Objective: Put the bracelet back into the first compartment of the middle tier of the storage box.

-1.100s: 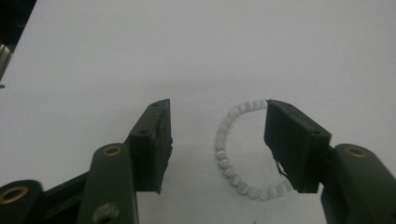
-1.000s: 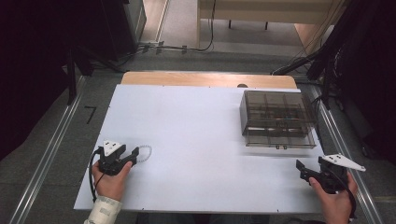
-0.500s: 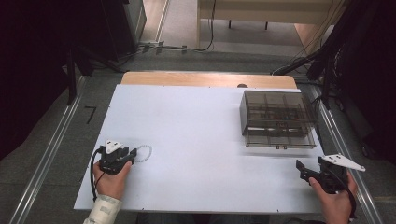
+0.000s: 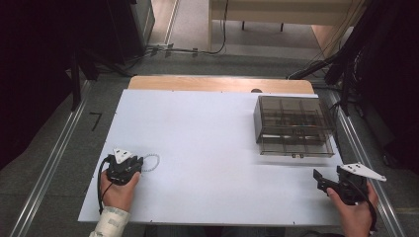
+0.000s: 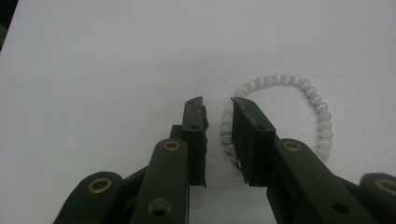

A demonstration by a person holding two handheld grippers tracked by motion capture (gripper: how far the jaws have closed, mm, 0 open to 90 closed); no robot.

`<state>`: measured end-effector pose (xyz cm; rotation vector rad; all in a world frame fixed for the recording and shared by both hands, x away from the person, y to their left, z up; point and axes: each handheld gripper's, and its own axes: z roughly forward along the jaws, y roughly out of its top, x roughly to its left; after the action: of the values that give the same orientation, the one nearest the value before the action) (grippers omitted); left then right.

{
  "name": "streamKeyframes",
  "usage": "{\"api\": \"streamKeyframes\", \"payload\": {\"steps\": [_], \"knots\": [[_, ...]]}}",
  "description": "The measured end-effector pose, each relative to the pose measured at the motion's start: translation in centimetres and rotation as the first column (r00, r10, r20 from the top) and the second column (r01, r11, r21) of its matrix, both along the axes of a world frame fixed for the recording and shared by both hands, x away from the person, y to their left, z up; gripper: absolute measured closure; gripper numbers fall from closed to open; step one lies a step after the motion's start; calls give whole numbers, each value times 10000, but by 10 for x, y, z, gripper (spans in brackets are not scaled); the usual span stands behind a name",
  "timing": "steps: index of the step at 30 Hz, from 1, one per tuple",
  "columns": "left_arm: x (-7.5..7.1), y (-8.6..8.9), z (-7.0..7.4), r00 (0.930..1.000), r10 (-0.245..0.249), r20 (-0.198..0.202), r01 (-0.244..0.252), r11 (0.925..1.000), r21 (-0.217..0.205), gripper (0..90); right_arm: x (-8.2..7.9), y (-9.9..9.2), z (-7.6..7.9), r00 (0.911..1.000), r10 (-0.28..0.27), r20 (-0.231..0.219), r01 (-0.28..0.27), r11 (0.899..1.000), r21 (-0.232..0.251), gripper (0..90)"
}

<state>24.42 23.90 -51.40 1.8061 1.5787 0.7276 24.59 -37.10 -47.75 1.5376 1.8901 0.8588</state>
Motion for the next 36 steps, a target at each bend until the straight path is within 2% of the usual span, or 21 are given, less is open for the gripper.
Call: {"api": "streamKeyframes", "payload": {"steps": [4, 5, 9, 12, 13, 18, 20, 32, 36], "knots": [[0, -5, 0, 9997, -245, 22, 244, 9994, 264, 849, 0, 0, 0, 10000, 15, -5, -15, 10000, -8, 161], [0, -5, 0, 9997, -257, 14, 257, 9992, 310, 855, 0, 0, 0, 10000, 14, -10, -14, 10000, -8, 161], [0, -2, -1, 9996, -274, 20, 274, 9996, 4, 860, 0, 1, 0, 10000, 8, -16, -8, 10000, 1, 161], [-1, -4, -1, 9994, -333, 84, 330, 9989, 332, 860, 0, 2, 0, 10000, 13, -21, -13, 10000, -19, 161], [-1, -4, -2, 9993, -339, 132, 334, 9989, 317, 861, 0, 2, 0, 10000, 41, -10, -41, 10000, -16, 162], [-1, 0, -2, 9995, -277, 121, 280, 9994, -188, 865, 1, 2, 0, 10000, 83, -18, -83, 10000, -21, 162], [-1, 0, -2, 9994, -313, 158, 313, 9995, -57, 865, 1, 2, 0, 10000, 65, -14, -65, 10000, -7, 162], [0, 2, -1, 9991, -372, 220, 382, 9982, -454, 881, 1, 1, 1, 10000, 36, 10, -36, 10000, 45, 162], [-2, 1, 2, 9975, -423, 563, 465, 9961, -746, 882, 0, 0, 1, 10000, 20, 29, -20, 10000, 44, 162]]}}
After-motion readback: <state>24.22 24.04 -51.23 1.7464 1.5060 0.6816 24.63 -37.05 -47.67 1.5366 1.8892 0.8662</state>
